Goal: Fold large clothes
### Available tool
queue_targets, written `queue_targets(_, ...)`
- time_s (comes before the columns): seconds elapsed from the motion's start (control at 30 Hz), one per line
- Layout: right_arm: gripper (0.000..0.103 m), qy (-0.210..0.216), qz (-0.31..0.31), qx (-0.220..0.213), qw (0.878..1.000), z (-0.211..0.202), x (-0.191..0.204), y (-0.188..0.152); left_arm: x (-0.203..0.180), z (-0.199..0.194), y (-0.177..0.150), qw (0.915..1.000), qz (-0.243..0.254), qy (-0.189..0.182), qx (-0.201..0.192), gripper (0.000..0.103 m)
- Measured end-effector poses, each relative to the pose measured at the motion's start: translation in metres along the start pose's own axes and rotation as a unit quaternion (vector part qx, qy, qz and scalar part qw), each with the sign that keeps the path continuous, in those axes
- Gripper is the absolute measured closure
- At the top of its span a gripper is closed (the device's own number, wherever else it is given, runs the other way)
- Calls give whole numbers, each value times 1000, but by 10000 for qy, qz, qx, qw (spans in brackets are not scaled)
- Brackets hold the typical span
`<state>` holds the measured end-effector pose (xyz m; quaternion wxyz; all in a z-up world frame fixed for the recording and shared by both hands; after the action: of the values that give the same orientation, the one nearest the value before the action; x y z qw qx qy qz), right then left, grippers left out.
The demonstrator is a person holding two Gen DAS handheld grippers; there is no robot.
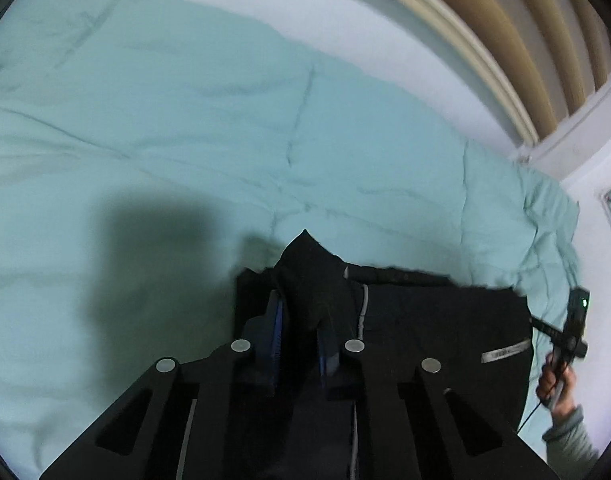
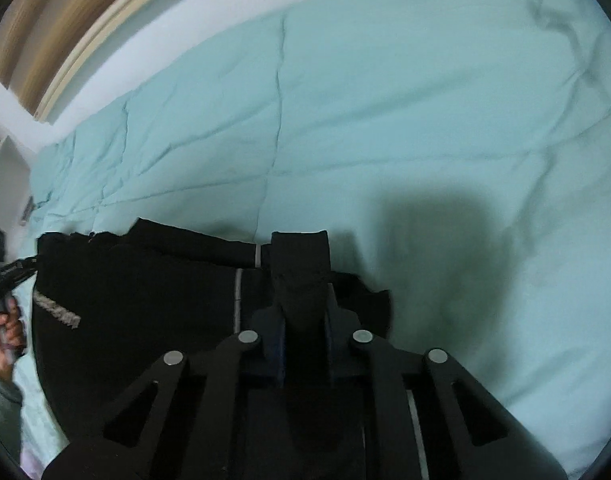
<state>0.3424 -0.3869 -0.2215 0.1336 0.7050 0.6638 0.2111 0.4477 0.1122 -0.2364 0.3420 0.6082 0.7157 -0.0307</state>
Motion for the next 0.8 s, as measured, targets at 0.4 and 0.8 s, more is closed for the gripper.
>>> queue_targets(0.4,90,-1354,0,-436,9898,-10,12,69,-8,1,49,9964,-326,348,-702,90)
queue_targets(0.8,74,-1323,49,756,9883,79,-6,42,47,71,26,9911,-914,898,347,65)
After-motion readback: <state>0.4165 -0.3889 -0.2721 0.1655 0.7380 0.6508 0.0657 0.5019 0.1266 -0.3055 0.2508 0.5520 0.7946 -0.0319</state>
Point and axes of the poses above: each gripper's, at about its wrist camera, not at the fingertips, and z roughly the way its jaws point, x to its left, y to its top, the point moved 4 cm from there along z, roughly the way its jaws point, and after that the axes turned 8 degrees about -z, right-handed, at the moved point
